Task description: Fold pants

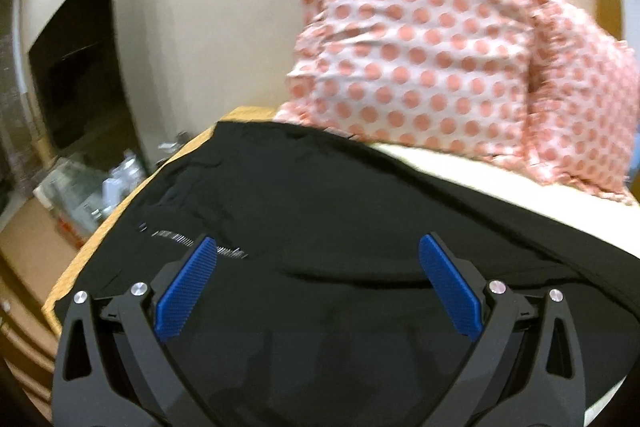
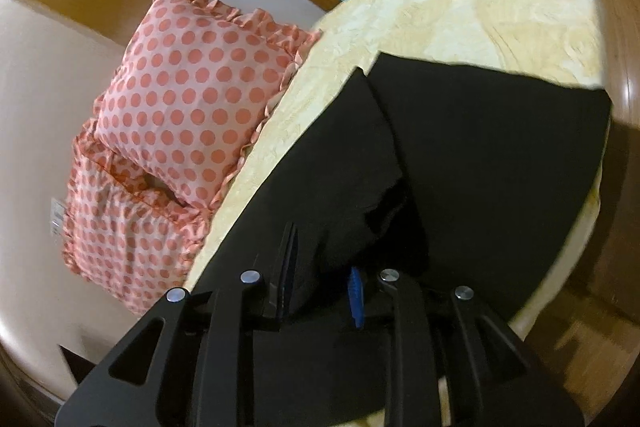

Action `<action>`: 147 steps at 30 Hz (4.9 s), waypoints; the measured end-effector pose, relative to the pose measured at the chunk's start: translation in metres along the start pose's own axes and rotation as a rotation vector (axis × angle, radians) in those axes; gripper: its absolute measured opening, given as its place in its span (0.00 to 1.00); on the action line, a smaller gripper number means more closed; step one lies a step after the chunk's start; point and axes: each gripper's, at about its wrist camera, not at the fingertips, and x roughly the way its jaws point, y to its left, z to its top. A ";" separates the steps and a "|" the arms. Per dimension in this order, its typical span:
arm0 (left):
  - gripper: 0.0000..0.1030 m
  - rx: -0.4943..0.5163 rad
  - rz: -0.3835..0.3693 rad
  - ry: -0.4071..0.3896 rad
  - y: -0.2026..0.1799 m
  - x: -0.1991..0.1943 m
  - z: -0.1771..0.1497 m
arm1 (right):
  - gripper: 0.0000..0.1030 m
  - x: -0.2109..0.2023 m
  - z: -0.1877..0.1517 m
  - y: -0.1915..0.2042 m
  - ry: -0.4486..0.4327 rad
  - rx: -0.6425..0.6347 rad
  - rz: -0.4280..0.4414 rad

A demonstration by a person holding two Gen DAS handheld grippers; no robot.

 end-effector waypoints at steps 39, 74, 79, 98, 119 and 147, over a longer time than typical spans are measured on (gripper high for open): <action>0.06 -0.417 0.010 0.361 0.083 0.222 0.107 | 0.02 -0.001 0.031 -0.014 0.023 0.045 0.028; 0.08 -0.460 0.067 0.140 0.123 -0.063 -0.124 | 0.02 -0.045 0.080 -0.040 -0.087 0.150 0.066; 0.06 -0.460 0.044 0.131 0.126 -0.065 -0.124 | 0.02 -0.041 0.076 -0.041 -0.081 0.118 -0.019; 0.13 -0.390 0.052 0.140 0.131 -0.063 -0.128 | 0.02 -0.052 0.047 -0.062 -0.050 0.077 -0.153; 0.73 -0.001 -0.170 0.033 -0.002 -0.065 -0.119 | 0.46 -0.081 0.026 -0.064 -0.142 -0.040 -0.283; 0.92 0.025 -0.234 0.083 -0.023 -0.040 -0.140 | 0.06 -0.074 0.020 0.012 -0.236 -0.290 -0.136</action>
